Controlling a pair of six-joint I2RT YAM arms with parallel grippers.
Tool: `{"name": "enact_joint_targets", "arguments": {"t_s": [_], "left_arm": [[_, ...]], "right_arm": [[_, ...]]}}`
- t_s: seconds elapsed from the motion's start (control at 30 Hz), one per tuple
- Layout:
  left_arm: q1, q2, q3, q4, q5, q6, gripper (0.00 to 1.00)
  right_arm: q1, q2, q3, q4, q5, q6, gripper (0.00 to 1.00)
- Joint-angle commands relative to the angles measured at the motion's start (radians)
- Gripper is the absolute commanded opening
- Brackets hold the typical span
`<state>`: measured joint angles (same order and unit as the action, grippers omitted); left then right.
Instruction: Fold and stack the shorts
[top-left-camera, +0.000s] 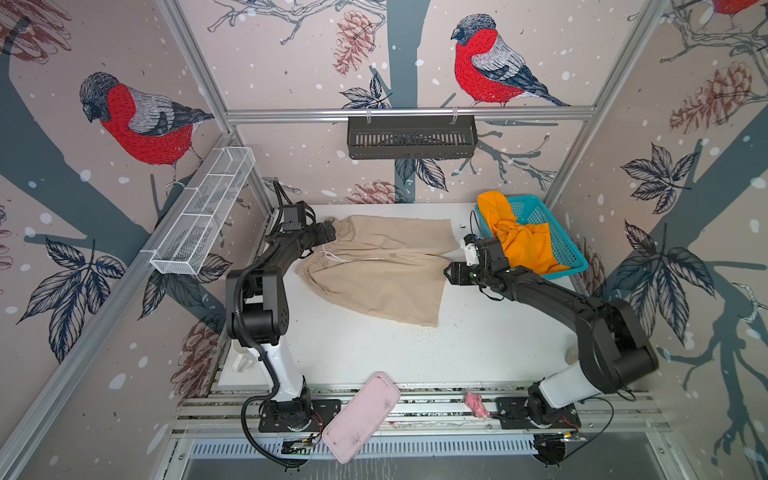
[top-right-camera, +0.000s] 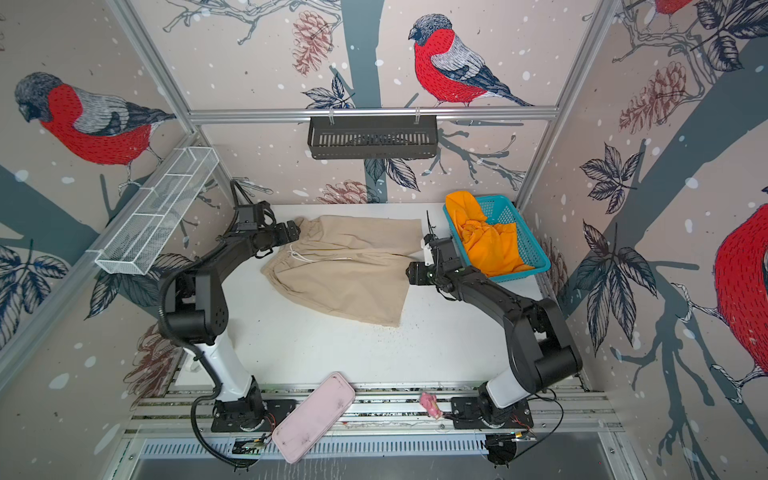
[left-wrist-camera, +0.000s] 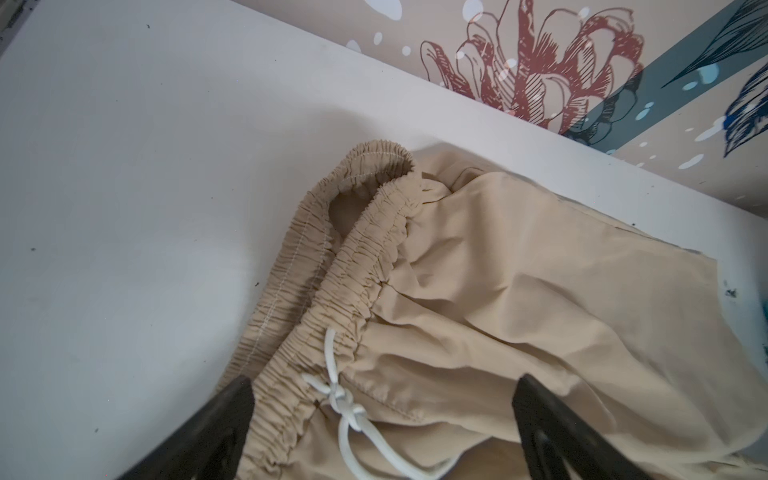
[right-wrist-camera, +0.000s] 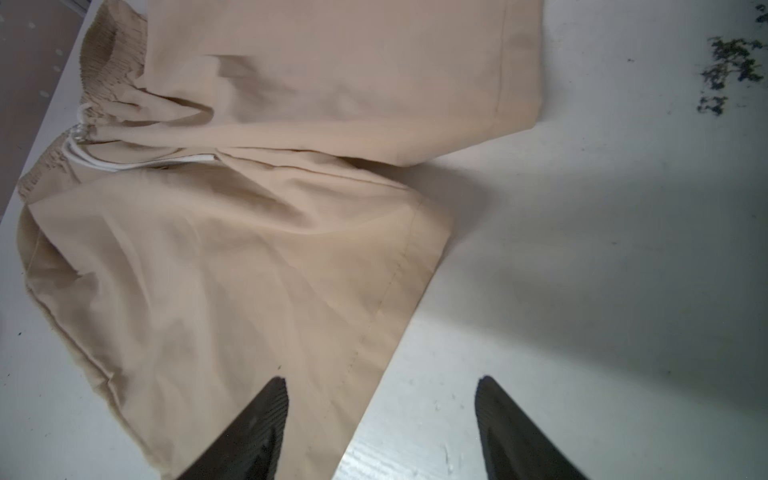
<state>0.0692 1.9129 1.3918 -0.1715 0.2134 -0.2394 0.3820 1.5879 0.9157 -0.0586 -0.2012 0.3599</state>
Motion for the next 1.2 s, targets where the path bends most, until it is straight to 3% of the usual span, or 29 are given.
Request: {"name": "enact_joint_targets", "arguments": {"t_s": [0.0, 0.33, 0.4, 0.53, 0.57, 0.67, 0.83, 0.93, 1.0, 1.03, 1.07, 1.17], "left_arm": [[0.001, 0.049, 0.042, 0.010, 0.009, 0.054, 0.97], [0.001, 0.111, 0.014, 0.037, 0.038, 0.063, 0.97], [0.001, 0.118, -0.003, 0.036, 0.007, 0.067, 0.97], [0.011, 0.150, 0.023, -0.058, -0.074, 0.022, 0.82], [0.025, 0.155, 0.023, -0.071, -0.058, -0.007, 0.74], [0.067, 0.119, -0.059, -0.033, 0.037, -0.072, 0.63], [0.075, 0.032, -0.180, -0.039, 0.026, -0.103, 0.60], [0.076, -0.030, -0.260, 0.004, 0.028, -0.140, 0.38], [0.075, -0.062, -0.291, 0.015, 0.038, -0.154, 0.37], [0.075, -0.075, -0.292, 0.003, 0.038, -0.156, 0.45], [0.075, -0.094, -0.289, -0.003, 0.037, -0.158, 0.60], [0.075, -0.148, -0.267, 0.009, 0.054, -0.170, 0.94]], "right_arm": [[-0.008, 0.074, 0.025, 0.070, -0.027, -0.015, 0.72], [-0.007, 0.268, 0.076, 0.156, -0.040, -0.015, 0.65], [-0.006, 0.295, 0.093, 0.158, -0.045, -0.011, 0.54], [0.001, 0.326, 0.136, 0.162, -0.049, -0.012, 0.13], [0.001, 0.333, 0.152, 0.151, -0.037, -0.016, 0.09], [0.000, 0.349, 0.200, 0.106, 0.024, -0.035, 0.07], [-0.022, 0.366, 0.221, 0.094, 0.049, -0.054, 0.06], [-0.036, 0.367, 0.238, 0.080, 0.027, -0.067, 0.06], [-0.041, 0.333, 0.228, 0.080, 0.024, -0.073, 0.15], [-0.043, 0.309, 0.216, 0.080, 0.027, -0.074, 0.34], [-0.045, 0.284, 0.199, 0.082, 0.033, -0.072, 0.46], [-0.049, 0.197, 0.138, 0.080, 0.039, -0.068, 0.70]]}}
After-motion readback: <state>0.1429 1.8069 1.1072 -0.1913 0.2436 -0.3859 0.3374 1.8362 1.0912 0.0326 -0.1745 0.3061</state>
